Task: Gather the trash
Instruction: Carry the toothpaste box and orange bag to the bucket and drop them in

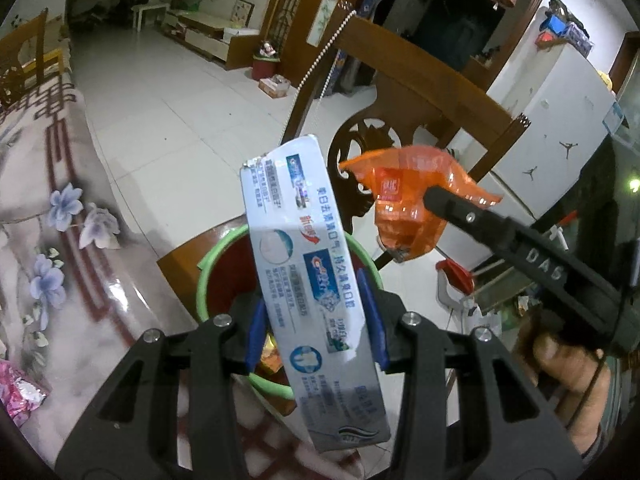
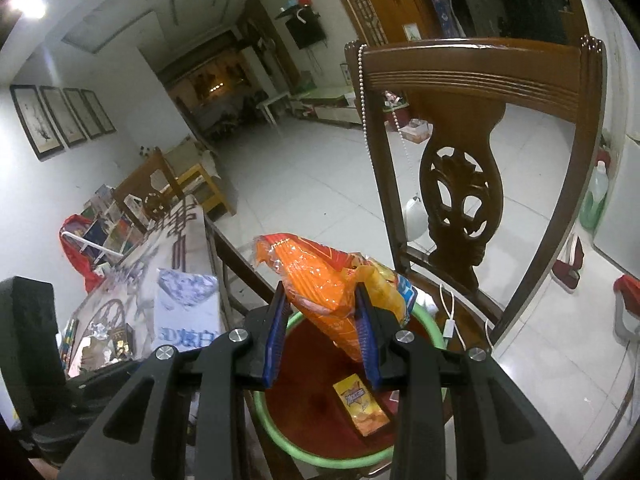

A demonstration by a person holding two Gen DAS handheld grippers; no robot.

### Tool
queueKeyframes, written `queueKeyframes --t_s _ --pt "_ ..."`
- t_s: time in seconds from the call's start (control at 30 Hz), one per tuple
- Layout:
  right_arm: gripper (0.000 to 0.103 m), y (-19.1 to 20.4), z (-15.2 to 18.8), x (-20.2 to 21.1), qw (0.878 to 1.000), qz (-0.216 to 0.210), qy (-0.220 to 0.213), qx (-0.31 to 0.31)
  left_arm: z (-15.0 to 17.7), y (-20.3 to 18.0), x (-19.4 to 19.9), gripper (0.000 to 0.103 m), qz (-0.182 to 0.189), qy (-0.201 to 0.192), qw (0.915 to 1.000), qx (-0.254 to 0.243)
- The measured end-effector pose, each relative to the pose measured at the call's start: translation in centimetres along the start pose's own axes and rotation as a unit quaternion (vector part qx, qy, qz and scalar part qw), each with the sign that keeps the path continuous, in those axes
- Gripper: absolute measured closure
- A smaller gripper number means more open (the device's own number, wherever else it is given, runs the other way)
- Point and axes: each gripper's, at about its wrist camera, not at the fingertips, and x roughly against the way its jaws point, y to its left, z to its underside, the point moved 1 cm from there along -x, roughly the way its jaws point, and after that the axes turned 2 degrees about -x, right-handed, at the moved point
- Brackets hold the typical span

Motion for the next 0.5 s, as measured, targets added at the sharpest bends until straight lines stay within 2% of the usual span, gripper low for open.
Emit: queueKeyframes --t_s 0.13,0.23,0.27,0.3,0.37,0.4,0.5 --pt "0.072 -0.1 -0.3 -0.2 1.000 -0.007 0.000 -0.001 -0.1 0.2 -0.7 0.063 0.009 0.005 0.9997 0.022" --pt "0.070 -0.1 -0.5 -0.5 1.000 -0.017 0.001 -0.005 -0.2 -0.1 -1.0 0.063 0.006 0.001 0.9998 0.017" --pt "0.069 -0.1 -0.5 -0.4 1.000 -0.018 -0.002 -0.006 -0.2 -0.1 -1.0 0.059 -0.001 -0.001 0.9999 0.013" --pt "0.068 -0.1 -0.6 -0.3 1.000 -0.018 -0.005 -0.006 -0.1 -0.1 -1.0 0.045 -0.005 -0.002 0.9999 0.012" --pt "0.049 -0.3 -0.7 -0.3 1.000 -0.020 -0.009 -0.012 0.1 0.3 -0.8 0.029 -0.009 -0.009 0.9997 0.018" --pt "0.044 -0.4 -0.7 -0.2 1.000 -0.021 -0.011 -0.015 0.2 0.6 -0.7 0.022 -0.014 -0.011 0.9996 0.022" --pt "0.033 -0.1 -0.7 0.0 1.000 -0.021 -0.014 -0.016 0.4 1.4 -0.1 0.014 -0.019 -0.015 0.9992 0.033"
